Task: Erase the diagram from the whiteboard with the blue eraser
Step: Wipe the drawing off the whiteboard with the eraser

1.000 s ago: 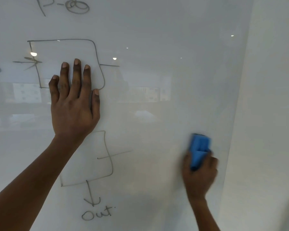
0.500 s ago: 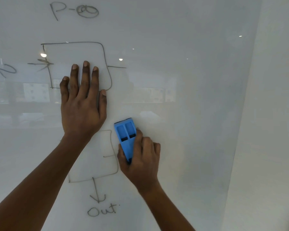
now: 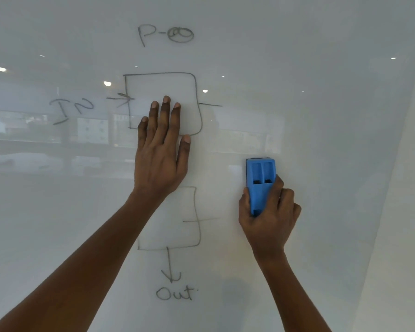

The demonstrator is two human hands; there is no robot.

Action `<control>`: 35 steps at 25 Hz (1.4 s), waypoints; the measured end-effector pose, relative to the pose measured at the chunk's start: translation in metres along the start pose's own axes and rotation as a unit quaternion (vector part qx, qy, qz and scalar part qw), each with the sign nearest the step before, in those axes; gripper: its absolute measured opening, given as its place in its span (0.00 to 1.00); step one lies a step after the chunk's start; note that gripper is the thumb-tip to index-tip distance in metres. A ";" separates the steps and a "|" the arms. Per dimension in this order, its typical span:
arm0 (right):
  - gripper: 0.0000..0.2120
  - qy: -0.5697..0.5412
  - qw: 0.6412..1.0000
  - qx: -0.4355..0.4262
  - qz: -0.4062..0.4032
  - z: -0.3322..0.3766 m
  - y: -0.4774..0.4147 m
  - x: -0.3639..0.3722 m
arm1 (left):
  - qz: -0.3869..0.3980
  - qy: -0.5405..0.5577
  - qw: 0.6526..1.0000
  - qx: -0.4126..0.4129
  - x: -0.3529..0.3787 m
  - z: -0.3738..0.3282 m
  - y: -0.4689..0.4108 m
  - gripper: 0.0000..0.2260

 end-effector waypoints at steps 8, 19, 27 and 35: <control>0.31 -0.005 1.000 0.006 -0.003 0.001 0.003 0.002 | 0.022 -0.079 0.996 -0.030 -0.061 0.088 0.076 0.32; 0.30 -0.026 0.999 0.025 0.003 0.002 0.000 0.000 | -0.016 -0.115 0.993 0.012 -0.052 0.107 0.085 0.29; 0.31 -0.013 1.000 0.022 0.014 0.004 -0.003 -0.002 | -0.016 -0.110 0.994 0.010 -0.054 0.105 0.084 0.29; 0.32 -0.020 1.000 0.021 0.002 0.003 0.000 -0.001 | -0.019 -0.130 0.991 0.017 -0.052 0.108 0.087 0.28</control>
Point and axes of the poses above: each hand's wrist, its own y-axis away from the middle knuckle, its own x-axis out of the palm, z = x × y, the point moved 7 cm from there along -y, towards the middle knuckle, and after that the axes turned 14 degrees about -z, right-handed, at the moved point
